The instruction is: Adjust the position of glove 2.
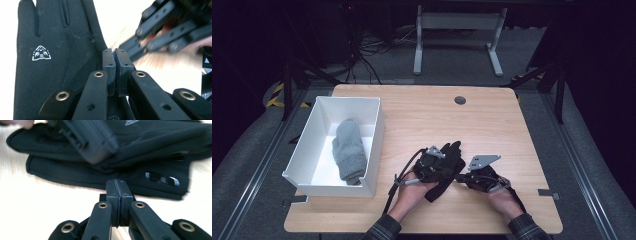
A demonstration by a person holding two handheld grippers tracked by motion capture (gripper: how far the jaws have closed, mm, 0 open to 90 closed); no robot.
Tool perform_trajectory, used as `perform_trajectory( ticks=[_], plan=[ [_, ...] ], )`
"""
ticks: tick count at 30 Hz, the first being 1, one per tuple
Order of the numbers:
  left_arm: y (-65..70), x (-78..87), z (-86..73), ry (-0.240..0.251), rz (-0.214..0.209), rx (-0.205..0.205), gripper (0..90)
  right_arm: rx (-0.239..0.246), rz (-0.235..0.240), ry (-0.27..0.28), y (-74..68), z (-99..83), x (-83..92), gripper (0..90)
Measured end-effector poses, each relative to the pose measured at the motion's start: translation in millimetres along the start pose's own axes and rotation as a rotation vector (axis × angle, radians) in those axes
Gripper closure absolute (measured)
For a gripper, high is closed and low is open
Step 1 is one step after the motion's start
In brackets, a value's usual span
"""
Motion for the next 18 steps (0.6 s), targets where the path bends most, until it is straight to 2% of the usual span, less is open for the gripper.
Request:
perform_trajectory(
  ticks=[3,4,5,6,8,9,10,11,12,13,15,16,18],
  plan=[
    [-0.3,-3.5,-4.1,-0.011,0.001,-0.002,87.2,-0.018,-0.039,0.027,13.4,1.5,13.0,89.0],
    [-0.6,-4.8,-6.5,-0.024,0.005,-0.005,87.2,-0.018,-0.039,0.027,13.4,1.5,13.0,89.0],
    [-1.3,-8.7,-12.3,-0.051,0.012,-0.021,86.8,-0.026,-0.057,0.037,19.7,1.4,18.9,86.2],
    [-0.8,-10.2,-13.8,-0.055,0.012,-0.025,86.5,-0.033,-0.067,0.041,23.4,0.9,22.0,84.4],
    [0.4,-10.4,-13.5,-0.054,0.016,-0.042,85.9,-0.043,-0.086,0.047,30.6,-0.2,27.4,76.9],
    [1.3,-9.9,-12.6,-0.050,0.013,-0.043,84.8,-0.047,-0.111,0.050,36.7,-1.5,31.0,71.6],
    [1.3,-9.9,-12.6,-0.050,0.013,-0.043,82.7,-0.047,-0.111,0.050,36.7,-1.5,31.0,71.6],
    [3.5,-8.4,-10.6,-0.039,0.001,-0.042,82.7,-0.051,-0.122,0.050,39.9,-2.6,33.2,66.2],
    [4.6,-6.7,-9.3,-0.035,-0.006,-0.046,75.9,-0.062,-0.165,0.049,51.0,-6.9,38.9,54.2],
    [6.0,-3.1,-6.6,-0.028,-0.006,-0.061,72.8,-0.067,-0.179,0.048,55.1,-8.9,40.4,49.3],
    [6.4,0.0,-3.9,-0.016,-0.006,-0.066,67.8,-0.078,-0.208,0.048,63.0,-12.4,42.6,39.7],
    [6.3,3.2,-1.9,-0.010,-0.008,-0.071,67.8,-0.078,-0.208,0.048,63.0,-12.4,42.6,39.7],
    [4.0,11.1,2.9,0.008,-0.003,-0.073,69.0,-0.090,-0.232,0.046,70.2,-15.7,43.8,33.1]
  ],
)
Point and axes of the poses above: each handheld gripper's, and its own axes: x roughly backward along the jaws, z roughly out of its top, y roughly to its right, the point moved 10 cm from there along -x, roughly forward along the jaws, and after that the axes turned 13 degrees about y, right-handed, at the moved point
